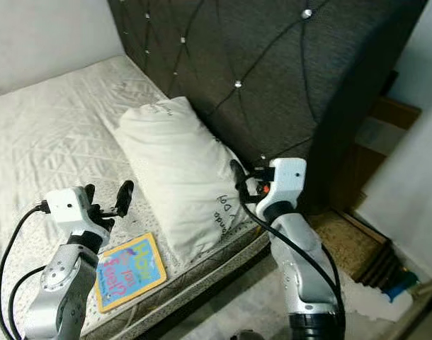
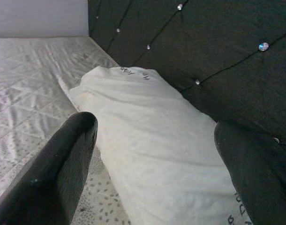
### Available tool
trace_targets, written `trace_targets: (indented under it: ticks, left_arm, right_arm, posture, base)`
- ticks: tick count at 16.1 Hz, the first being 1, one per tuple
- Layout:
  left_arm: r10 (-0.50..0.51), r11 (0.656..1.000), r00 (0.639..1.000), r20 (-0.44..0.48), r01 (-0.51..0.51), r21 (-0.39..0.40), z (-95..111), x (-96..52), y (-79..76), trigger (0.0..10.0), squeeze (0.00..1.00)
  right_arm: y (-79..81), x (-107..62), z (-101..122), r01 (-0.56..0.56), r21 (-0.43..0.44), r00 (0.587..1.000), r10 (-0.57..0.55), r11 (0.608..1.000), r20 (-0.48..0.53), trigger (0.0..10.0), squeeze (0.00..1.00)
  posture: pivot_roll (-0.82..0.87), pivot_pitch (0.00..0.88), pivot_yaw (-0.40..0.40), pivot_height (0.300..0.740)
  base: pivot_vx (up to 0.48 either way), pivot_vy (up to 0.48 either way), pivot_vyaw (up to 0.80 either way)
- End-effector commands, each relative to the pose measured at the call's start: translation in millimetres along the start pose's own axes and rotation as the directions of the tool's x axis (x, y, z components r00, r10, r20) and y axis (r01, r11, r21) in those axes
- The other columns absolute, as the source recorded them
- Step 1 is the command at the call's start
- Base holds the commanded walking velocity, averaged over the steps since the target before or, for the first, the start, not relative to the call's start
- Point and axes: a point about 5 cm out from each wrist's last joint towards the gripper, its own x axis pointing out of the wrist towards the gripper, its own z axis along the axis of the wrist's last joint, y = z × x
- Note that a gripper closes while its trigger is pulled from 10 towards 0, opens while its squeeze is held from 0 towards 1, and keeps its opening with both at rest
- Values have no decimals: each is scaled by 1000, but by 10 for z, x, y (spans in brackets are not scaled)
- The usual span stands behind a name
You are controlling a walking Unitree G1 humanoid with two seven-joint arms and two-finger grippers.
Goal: Clean up the room
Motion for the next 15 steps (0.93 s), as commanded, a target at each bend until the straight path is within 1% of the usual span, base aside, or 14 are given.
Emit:
trace_targets:
  ticks: [1,2,4,12,15]
  left_arm:
    - [-2,1000,1000,2,2,12,8,18,-1,10000,0]
    - [-5,1000,1000,8,5,12,26,37,-11,10000,0]
    - [1,1000,1000,-1,-1,15,7,6,23,10000,0]
    - [-5,1000,1000,5,4,18,31,38,13,10000,0]
    - [-3,1000,1000,-1,3,19,10,14,18,10000,0]
  right_arm:
    - [-7,30,-5,9,-17,1000,-9,1000,-13,10000,0]
    - [-15,65,-15,34,-82,999,-36,996,-32,10000,0]
    - [-48,63,-50,81,-87,995,-86,993,-58,10000,0]
    - [-3,86,3,40,-68,998,-42,997,-37,10000,0]
    - [16,46,-51,30,-66,998,-33,997,-52,10000,0]
  posture:
    - [-163,108,62,740]
    - [-165,125,62,740]
    - [-166,139,66,740]
    - [-167,141,67,740]
    - [-162,134,65,740]
  base:
    - [0,0,0]
    - [0,0,0]
    - [0,0,0]
    - [0,0,0]
    - [0,0,0]
